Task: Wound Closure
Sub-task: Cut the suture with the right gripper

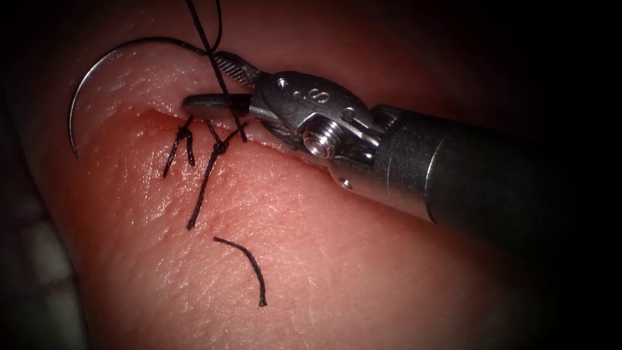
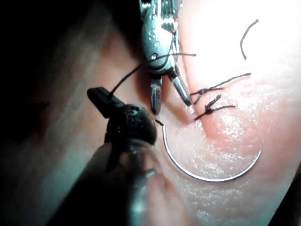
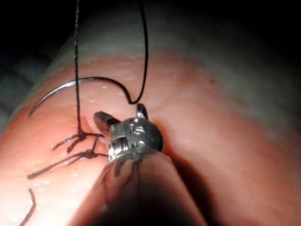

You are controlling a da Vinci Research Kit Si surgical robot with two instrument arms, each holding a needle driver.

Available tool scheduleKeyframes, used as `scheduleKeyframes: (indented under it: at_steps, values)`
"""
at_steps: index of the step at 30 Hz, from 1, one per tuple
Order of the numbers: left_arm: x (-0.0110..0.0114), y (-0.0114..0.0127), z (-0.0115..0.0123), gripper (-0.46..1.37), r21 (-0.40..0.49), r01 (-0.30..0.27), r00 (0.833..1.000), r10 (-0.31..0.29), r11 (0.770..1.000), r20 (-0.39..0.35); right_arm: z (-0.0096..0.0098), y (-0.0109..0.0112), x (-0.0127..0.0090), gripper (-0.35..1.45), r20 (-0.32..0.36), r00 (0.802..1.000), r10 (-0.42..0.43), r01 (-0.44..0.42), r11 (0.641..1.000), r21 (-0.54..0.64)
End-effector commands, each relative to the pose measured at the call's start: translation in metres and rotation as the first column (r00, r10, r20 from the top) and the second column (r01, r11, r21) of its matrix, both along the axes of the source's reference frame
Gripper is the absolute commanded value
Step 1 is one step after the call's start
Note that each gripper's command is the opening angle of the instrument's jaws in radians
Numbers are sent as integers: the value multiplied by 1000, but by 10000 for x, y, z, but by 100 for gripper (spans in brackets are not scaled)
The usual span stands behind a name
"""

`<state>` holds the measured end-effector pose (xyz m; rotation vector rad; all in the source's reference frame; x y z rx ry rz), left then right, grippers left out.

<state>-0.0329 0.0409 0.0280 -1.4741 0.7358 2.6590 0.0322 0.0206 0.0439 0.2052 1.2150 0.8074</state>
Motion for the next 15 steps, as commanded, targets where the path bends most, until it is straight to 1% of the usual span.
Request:
scheduleKeyframes:
  at_steps: [1,4,5,6,10,12,13,14,15]
  values:
    - [-1,0,1,-35,1,-1,1000,1,1000,1,0,4,-7,86,-6,1000,-12,12,1000,-4]
    - [-5,0,3,-35,3,2,1000,-2,1000,9,-5,21,-38,85,-5,1000,-24,24,1000,-10]
    - [-7,0,3,-35,2,3,1000,-3,1000,9,-9,27,-49,85,12,1000,-19,19,1000,-18]
    - [-8,0,4,-35,2,2,1000,-2,1000,11,-11,30,-55,85,19,1000,-19,20,999,-25]
    - [-20,0,9,-35,6,0,1000,0,1000,17,-24,52,-93,81,35,999,-31,33,998,-46]
    - [-32,0,13,-35,6,-6,1000,6,1000,25,-32,66,-116,81,46,999,-7,11,997,-78]
    - [-37,1,15,-35,10,-4,1000,3,1000,30,-35,70,-124,80,51,999,4,1,996,-94]
    - [-46,3,17,-35,11,-6,999,6,1000,34,-39,79,-140,78,59,998,17,-10,993,-117]
    - [-53,4,18,-35,11,-7,999,7,1000,39,-40,84,-150,75,64,998,20,-12,992,-123]
